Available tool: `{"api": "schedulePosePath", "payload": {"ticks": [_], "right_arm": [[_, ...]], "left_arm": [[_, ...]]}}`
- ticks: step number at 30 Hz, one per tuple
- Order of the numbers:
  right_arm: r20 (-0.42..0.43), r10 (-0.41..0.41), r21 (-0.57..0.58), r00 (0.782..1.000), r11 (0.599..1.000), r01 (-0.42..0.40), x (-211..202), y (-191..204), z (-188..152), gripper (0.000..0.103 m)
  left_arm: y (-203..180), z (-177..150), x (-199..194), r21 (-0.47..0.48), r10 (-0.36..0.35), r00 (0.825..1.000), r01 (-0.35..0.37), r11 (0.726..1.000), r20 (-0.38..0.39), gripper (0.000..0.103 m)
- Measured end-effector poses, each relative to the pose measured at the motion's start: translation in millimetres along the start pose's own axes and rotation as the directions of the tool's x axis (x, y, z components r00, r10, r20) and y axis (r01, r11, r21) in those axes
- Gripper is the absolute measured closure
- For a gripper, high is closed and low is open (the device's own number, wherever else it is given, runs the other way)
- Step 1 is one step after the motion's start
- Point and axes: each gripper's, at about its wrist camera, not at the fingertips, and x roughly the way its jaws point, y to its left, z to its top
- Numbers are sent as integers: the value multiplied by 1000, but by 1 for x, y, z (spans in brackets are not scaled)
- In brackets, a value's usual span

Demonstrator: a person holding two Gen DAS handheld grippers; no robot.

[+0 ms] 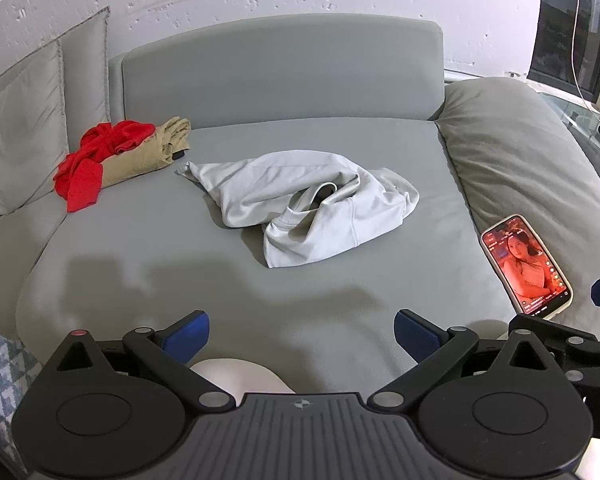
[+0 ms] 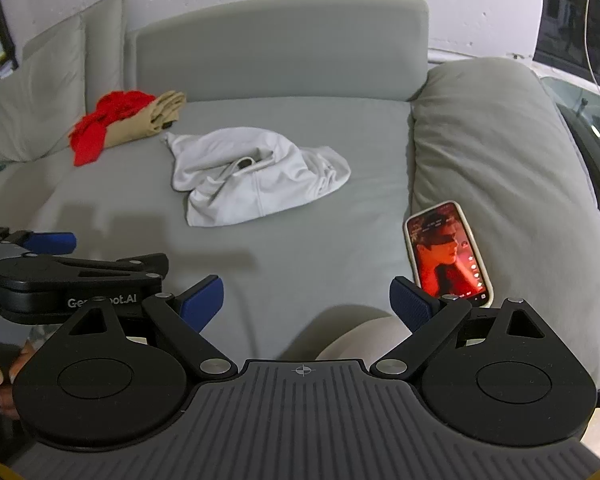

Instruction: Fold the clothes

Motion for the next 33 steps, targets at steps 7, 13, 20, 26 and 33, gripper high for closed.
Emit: {"api": "schedulePosePath", "payload": {"ticks": [7, 13, 20, 26, 33], "right_arm": [[-5, -1, -1, 1000, 1000, 1, 0, 0, -1, 9], [-3, 4, -3, 1000, 1000, -4, -2, -1, -1, 9], [-4, 4, -4, 1000, 1000, -4, -1, 0, -1, 9], [-6, 1, -5, 1000, 1000, -1, 0, 1, -1, 9], [-8, -1, -7, 1000, 1000, 1, -1, 2, -1, 9]], "left_arm": [[-1, -2, 0, -4, 3, 1000, -3, 1000, 4, 2], [0, -2, -1, -9, 6, 1000, -6, 1000, 5, 2], [0, -4, -1, -11, 6, 1000, -6, 1000, 5, 2], [0, -4, -1, -13, 6, 1000, -6, 1000, 5, 2], [1, -5, -1, -17, 6, 1000, -6, 1000, 3, 2]]}}
